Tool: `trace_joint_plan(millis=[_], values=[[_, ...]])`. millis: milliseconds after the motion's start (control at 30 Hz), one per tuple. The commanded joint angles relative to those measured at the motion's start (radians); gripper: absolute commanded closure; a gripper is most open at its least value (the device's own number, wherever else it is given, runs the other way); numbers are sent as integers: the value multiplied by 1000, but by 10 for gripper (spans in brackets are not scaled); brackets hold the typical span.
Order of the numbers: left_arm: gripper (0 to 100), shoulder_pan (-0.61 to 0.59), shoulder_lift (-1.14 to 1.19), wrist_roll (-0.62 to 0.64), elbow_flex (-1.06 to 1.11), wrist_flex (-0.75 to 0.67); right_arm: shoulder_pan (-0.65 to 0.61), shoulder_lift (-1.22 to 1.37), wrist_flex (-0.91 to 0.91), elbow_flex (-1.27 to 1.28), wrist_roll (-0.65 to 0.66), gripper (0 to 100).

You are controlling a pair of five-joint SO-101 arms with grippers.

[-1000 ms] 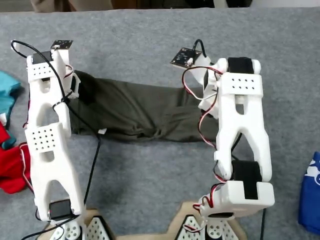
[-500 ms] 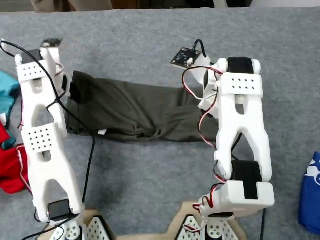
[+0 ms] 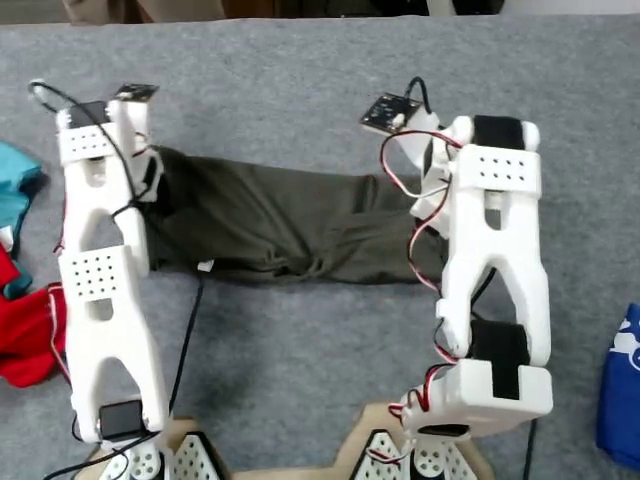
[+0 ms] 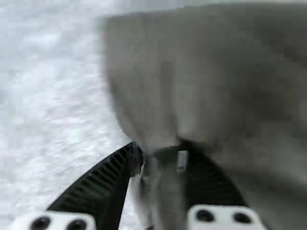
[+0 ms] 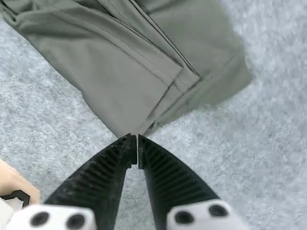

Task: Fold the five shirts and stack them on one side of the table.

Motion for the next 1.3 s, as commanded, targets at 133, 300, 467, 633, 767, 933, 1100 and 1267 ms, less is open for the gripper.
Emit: trace_joint_plan(millis=[133,300,467,633,767,933,1100,1267], values=[[981,2,5,-11,-5,3,24,-47,18,-50,-8,973],[981,-23,5,-9,-38,3,36,-127,21,-44,-8,973],[981,-77,5,-100,-130,25,48,-203,11,-44,-9,973],[981,-92,-16,-118,-158,28,70,-228,-95,-44,-64,973],[981,-63,-94,-106,-141,28,117,-162,-279,-5,-166,973],[981,11,-252,-78,-28,28,151,-8,-631,117,-423,973],[981,127,-429,-78,176,28,193,176,-1115,216,-697,973],[981,298,-582,-74,358,28,294,260,-1198,176,-792,972]])
